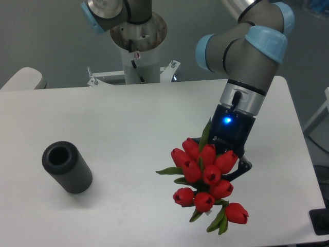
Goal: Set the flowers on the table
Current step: 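Hold the red tulip bouquet in the gripper and shift it sideways, then tilt the bouquet horizontal and lower it onto the table surface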
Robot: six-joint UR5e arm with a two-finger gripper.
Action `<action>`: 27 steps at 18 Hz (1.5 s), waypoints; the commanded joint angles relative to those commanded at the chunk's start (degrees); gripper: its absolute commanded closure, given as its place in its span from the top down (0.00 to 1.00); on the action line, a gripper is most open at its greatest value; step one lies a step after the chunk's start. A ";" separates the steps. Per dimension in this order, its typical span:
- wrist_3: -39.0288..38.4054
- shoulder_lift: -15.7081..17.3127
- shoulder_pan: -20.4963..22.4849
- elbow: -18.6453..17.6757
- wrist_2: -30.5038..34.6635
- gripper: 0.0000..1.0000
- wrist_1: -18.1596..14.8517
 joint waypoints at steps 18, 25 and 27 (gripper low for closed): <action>11.15 1.67 3.60 -1.41 8.95 0.20 -2.36; 26.87 3.34 2.99 -3.25 20.99 0.20 -8.60; 30.13 3.51 2.73 -3.43 25.46 0.20 -10.36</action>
